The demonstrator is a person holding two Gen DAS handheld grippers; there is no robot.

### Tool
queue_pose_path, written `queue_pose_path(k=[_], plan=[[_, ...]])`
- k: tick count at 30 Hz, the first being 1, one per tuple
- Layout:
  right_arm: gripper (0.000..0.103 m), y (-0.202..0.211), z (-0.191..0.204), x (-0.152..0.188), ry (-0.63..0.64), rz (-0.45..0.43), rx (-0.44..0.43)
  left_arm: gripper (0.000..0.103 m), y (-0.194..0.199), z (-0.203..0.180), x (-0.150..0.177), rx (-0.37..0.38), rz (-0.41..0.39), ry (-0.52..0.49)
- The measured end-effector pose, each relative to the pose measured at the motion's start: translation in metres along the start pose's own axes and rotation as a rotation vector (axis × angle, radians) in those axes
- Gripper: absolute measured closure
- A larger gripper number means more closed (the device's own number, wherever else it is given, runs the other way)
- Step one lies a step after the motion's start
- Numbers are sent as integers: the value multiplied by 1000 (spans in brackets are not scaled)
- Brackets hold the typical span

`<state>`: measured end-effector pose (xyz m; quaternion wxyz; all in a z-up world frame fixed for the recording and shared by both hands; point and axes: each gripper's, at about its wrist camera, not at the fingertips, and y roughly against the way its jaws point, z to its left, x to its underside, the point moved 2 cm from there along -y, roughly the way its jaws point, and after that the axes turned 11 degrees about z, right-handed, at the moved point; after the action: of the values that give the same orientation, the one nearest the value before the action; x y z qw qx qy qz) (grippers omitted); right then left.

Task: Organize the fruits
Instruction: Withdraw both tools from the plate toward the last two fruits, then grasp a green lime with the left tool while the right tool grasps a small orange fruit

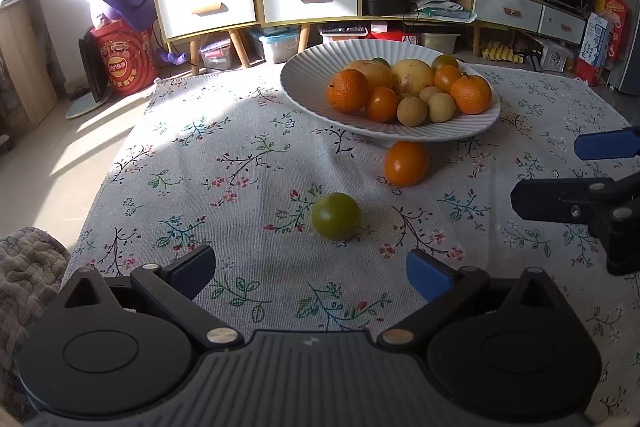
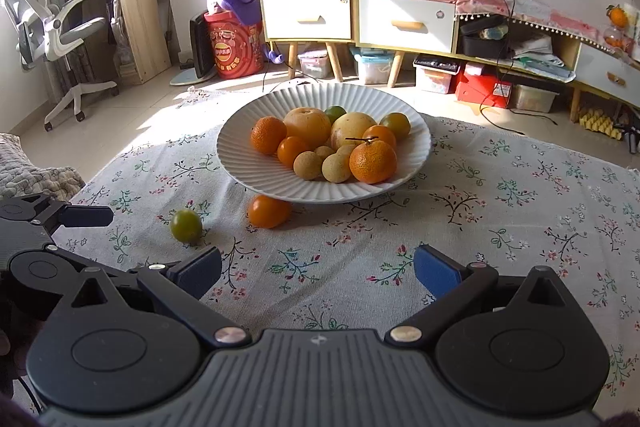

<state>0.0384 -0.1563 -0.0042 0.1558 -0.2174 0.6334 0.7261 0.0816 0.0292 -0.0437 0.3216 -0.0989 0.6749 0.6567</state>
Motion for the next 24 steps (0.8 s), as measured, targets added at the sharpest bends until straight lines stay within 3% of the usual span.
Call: queue_pose_path(k=[15,24], plan=[[1,-22,2,5,4,63,26,13,-13,-3,2,6,-87,18],[1,-29,-2,2,-19,74,31,35,-13,-3,-3,36,-105,13]])
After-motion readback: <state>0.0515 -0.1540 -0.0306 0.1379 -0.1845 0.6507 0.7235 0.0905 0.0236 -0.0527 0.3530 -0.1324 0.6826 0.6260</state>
